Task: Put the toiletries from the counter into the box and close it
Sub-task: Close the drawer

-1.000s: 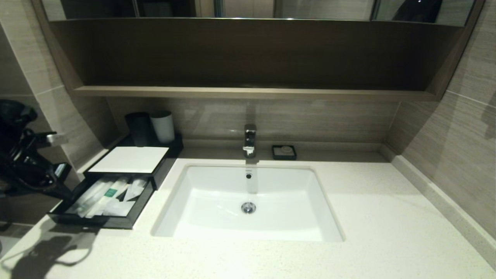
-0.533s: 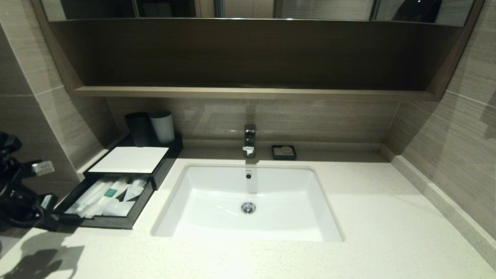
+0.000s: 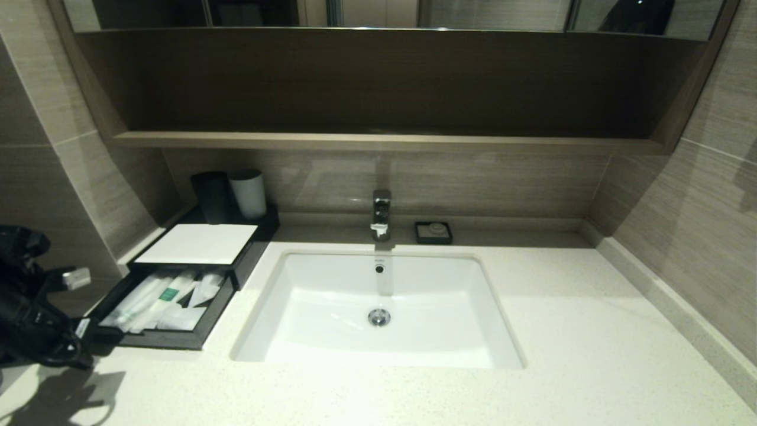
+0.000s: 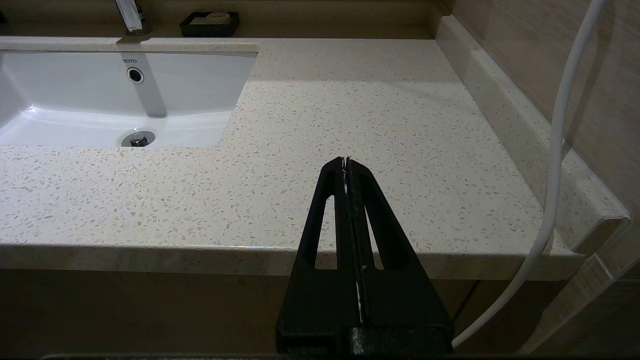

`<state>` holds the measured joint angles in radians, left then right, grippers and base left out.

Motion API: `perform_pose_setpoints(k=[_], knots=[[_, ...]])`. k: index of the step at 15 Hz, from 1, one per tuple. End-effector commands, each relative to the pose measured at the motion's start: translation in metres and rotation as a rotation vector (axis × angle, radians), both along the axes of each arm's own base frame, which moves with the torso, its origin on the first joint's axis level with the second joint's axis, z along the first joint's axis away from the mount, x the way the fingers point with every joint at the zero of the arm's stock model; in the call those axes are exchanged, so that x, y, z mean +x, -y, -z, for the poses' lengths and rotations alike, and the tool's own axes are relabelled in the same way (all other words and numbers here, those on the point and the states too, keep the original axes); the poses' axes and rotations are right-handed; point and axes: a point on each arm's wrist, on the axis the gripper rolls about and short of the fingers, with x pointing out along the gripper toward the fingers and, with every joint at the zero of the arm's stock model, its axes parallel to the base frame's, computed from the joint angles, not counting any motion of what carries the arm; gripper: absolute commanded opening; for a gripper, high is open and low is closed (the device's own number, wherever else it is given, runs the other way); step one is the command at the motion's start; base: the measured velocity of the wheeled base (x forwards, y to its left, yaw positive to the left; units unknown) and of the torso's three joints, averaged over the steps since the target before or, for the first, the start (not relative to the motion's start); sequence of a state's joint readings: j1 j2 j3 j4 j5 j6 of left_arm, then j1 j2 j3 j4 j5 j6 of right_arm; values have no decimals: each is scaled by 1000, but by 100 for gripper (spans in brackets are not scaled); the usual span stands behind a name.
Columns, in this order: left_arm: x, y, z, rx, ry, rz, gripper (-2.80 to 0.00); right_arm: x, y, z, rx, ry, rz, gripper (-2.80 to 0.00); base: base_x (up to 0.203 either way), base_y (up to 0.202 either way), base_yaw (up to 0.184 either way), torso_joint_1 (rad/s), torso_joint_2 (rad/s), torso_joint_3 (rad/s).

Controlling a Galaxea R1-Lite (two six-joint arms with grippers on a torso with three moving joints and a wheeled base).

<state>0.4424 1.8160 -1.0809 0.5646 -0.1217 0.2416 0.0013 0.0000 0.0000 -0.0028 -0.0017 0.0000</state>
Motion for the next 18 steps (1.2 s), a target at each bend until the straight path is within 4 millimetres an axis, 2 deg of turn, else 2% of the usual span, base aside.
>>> perform_pose_setpoints(k=[1, 9, 18], knots=[[1, 2, 2, -9, -7, 9, -280, 0, 0, 0, 0, -1, 0, -280, 0, 0, 0, 0, 0, 0], [9, 10, 0, -35, 20, 47, -280, 0, 0, 0, 0, -1, 0, -280, 0, 0, 0, 0, 0, 0], [21, 16, 8, -43, 4, 80, -280, 0, 0, 0, 0, -1, 0, -280, 0, 0, 0, 0, 0, 0]])
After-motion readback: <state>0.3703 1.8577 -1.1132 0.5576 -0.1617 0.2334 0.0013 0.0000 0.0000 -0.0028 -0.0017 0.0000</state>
